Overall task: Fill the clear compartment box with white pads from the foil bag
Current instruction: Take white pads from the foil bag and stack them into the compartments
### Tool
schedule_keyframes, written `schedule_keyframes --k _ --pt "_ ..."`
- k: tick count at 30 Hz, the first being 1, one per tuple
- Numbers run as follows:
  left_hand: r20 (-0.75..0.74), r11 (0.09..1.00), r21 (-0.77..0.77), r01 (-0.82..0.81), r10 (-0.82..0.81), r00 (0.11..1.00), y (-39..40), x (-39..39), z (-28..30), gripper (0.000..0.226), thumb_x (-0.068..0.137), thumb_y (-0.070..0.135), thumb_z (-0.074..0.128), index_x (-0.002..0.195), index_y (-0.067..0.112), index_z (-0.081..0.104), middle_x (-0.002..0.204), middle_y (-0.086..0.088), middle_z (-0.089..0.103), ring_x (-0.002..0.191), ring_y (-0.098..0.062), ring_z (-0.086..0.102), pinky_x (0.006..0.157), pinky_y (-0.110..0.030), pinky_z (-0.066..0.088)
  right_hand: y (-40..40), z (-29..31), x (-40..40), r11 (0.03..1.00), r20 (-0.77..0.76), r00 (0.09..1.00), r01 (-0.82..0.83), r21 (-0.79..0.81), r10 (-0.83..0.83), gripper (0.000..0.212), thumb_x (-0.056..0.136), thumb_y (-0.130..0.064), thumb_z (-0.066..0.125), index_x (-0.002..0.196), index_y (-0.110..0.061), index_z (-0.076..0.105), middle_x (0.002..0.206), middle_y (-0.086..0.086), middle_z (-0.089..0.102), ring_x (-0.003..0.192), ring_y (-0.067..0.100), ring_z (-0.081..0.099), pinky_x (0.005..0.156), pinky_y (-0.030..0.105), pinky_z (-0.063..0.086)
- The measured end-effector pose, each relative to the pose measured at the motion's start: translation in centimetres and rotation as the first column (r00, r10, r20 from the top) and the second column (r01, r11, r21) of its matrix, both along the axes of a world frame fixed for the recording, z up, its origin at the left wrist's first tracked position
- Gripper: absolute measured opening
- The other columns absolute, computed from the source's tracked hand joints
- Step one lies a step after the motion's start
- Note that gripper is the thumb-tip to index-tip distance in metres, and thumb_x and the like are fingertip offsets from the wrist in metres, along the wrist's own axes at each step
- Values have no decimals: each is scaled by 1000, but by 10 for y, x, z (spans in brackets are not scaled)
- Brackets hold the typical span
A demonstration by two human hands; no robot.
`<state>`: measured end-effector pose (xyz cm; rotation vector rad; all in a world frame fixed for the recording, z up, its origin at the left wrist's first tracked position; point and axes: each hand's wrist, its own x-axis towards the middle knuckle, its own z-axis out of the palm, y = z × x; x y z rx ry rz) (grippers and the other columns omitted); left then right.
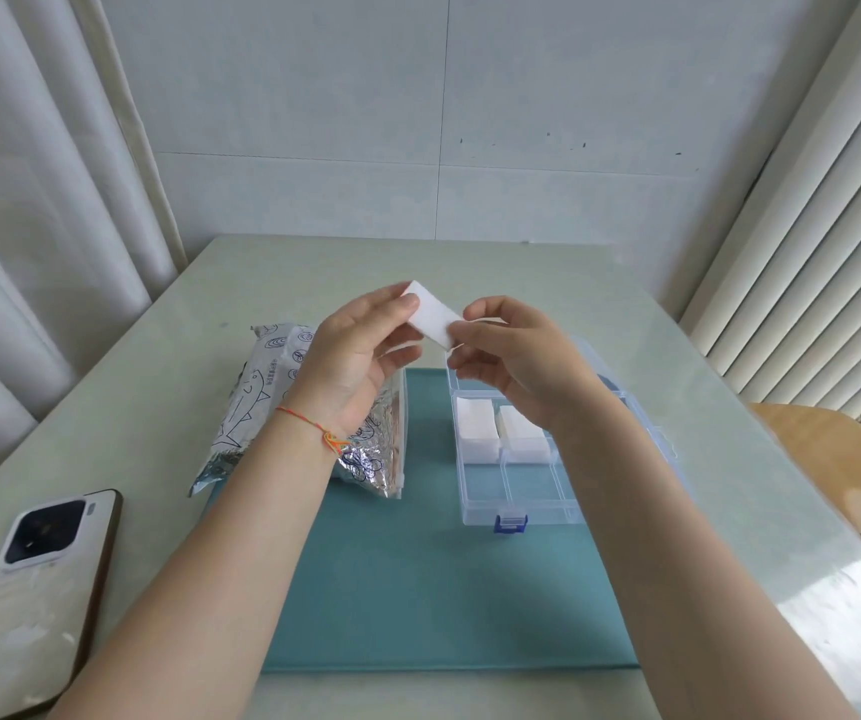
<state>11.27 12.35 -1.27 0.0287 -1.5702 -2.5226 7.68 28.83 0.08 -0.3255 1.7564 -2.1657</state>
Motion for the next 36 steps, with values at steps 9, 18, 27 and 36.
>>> schedule_keyframes --k 9,18,27,36 --pt "-187 987 71 143 -128 974 -1 5 3 35 85 11 61 114 23 48 114 -16 68 99 -32 57 79 -31 53 -14 7 13 951 232 947 -156 -267 221 13 93 -4 56 82 -10 56 72 7 67 57 12 62 55 19 54" --pt "-98 985 136 105 -92 991 3 0 4 37 99 20 48 135 27 46 118 -17 66 102 -28 66 84 -35 51 -20 2 16 978 175 978 -80 -192 114 16 92 0 58 79 -8 54 69 11 68 54 16 63 54 22 54" --pt "306 986 164 4 -54 951 6 -11 -15 28 100 2 36 117 12 55 81 -5 56 65 -15 57 63 -30 51 -9 -7 5 703 -627 769 375 604 127 34 74 -32 79 95 -18 56 87 -3 62 72 11 56 63 21 44" --pt "330 956 -12 294 -274 903 20 -2 -11 24 97 -1 36 99 4 59 73 -5 63 56 -11 65 47 -19 49 -11 -10 13 477 -567 607 325 816 556 83 75 -30 75 145 -35 30 131 -11 50 122 19 39 99 42 36"
